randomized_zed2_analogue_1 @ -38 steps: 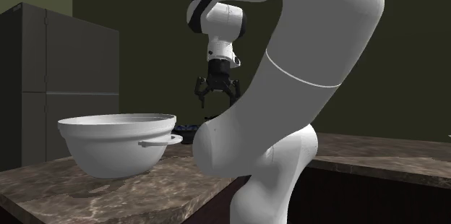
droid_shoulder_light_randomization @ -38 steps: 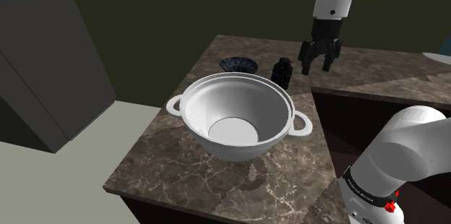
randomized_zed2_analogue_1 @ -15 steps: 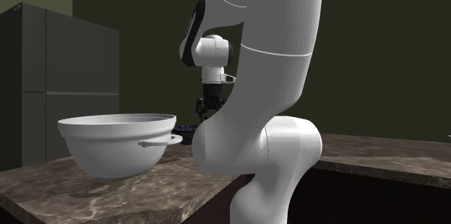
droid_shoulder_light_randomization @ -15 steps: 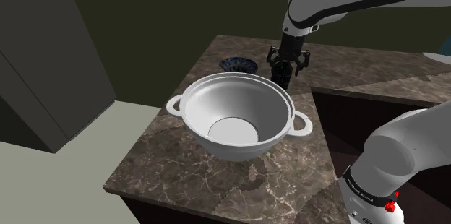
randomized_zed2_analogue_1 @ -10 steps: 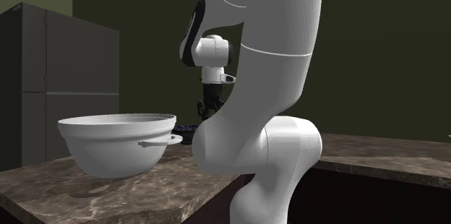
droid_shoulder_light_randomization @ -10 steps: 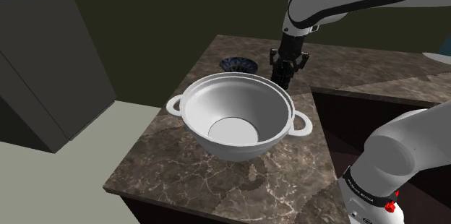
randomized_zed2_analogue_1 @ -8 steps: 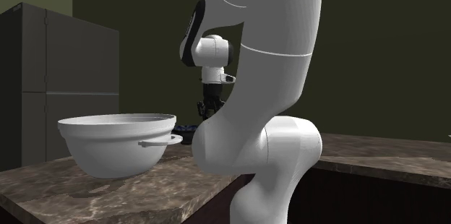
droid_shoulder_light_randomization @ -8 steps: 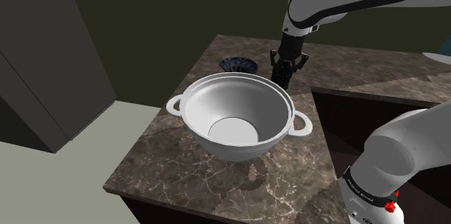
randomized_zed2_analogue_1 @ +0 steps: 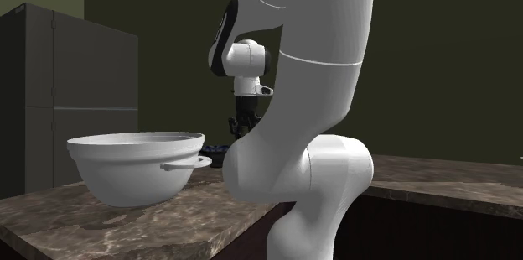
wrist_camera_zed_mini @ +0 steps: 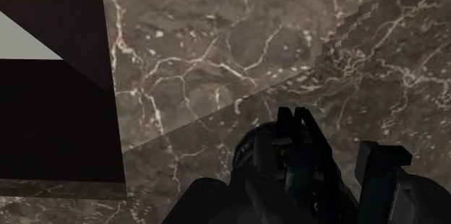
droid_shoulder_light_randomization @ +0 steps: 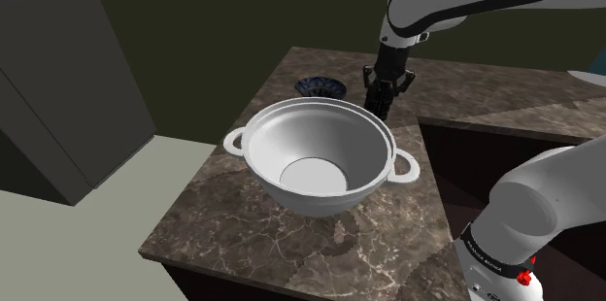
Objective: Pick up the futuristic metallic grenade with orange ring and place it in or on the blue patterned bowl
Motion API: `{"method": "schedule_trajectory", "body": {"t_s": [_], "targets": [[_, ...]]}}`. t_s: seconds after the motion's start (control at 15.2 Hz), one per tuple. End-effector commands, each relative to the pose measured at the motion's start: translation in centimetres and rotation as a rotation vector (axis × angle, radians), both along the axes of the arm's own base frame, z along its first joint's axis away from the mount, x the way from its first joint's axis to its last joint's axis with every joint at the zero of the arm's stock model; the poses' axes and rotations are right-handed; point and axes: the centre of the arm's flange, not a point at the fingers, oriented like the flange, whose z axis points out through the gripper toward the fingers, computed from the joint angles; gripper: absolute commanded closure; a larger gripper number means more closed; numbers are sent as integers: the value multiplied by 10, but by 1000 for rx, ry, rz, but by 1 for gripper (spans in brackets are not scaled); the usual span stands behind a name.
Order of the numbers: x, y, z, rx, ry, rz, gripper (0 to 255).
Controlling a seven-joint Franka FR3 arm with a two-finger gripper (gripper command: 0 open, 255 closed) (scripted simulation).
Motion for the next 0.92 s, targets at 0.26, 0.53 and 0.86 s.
{"method": "schedule_trajectory", "body": {"t_s": [0.26, 0.53, 0.86], "targets": [[0, 0, 29, 0, 0, 0, 255], [0, 0, 50, 0, 0, 0, 255], [0, 0, 77, 0, 0, 0, 255]]}}
